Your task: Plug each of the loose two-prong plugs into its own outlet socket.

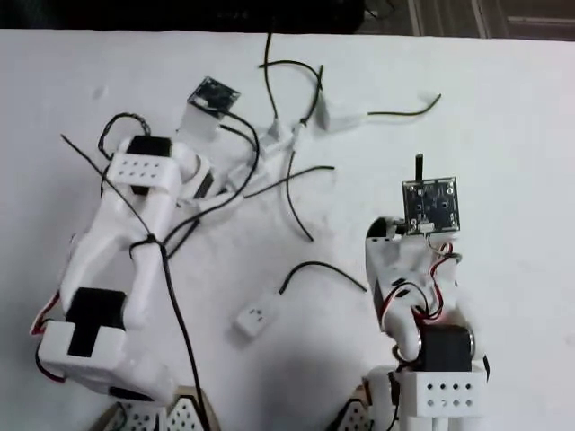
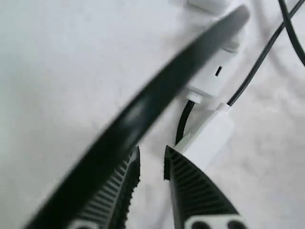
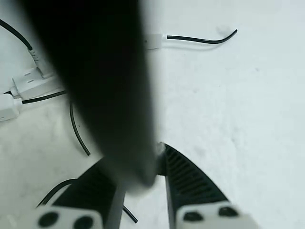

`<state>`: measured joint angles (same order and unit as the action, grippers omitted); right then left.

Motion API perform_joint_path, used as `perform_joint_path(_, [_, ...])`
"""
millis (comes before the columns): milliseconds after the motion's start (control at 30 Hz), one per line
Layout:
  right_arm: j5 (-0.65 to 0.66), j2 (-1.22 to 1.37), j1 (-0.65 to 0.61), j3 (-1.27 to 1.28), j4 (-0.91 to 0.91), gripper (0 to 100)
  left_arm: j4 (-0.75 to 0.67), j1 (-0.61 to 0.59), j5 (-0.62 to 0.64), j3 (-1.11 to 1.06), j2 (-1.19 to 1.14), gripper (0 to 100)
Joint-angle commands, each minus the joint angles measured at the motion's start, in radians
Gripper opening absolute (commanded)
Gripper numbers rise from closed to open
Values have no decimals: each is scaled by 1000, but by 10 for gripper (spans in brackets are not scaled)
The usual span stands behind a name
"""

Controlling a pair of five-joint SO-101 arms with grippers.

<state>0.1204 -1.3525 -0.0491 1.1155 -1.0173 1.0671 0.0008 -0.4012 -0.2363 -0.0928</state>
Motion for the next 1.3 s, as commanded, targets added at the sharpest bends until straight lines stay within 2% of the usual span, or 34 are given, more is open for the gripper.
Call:
perform_joint_path(0, [9, 4, 2, -6, 18, 17, 219, 65, -61, 114, 38, 208])
perform_joint_path(100, [9, 4, 2, -6, 18, 17, 324, 87, -89, 170, 50, 284])
perform_joint_path(233, [9, 4, 2, -6, 16, 17, 327, 88, -189, 189, 15, 290])
perform_joint_path(300, [9, 4, 2, -6, 16, 17, 305, 85, -226, 193, -41, 287])
perform_joint_path(533, [9, 4, 2, 5, 22, 17, 124, 33, -226, 196, -245, 284])
perform_joint_path(733, [9, 4, 1, 5, 22, 18, 123, 64, -227, 195, -245, 148])
perform_joint_path(867, [9, 4, 1, 5, 22, 18, 190, 107, -222, 189, -223, 76])
perform_joint_path(1067, [9, 4, 1, 5, 21, 18, 318, 197, -221, 158, -228, 60])
perform_joint_path(1167, [9, 4, 1, 5, 21, 18, 308, 223, -221, 118, -228, 60])
perform_joint_path(1267, [9, 4, 1, 5, 19, 18, 238, 183, -198, 110, -228, 60])
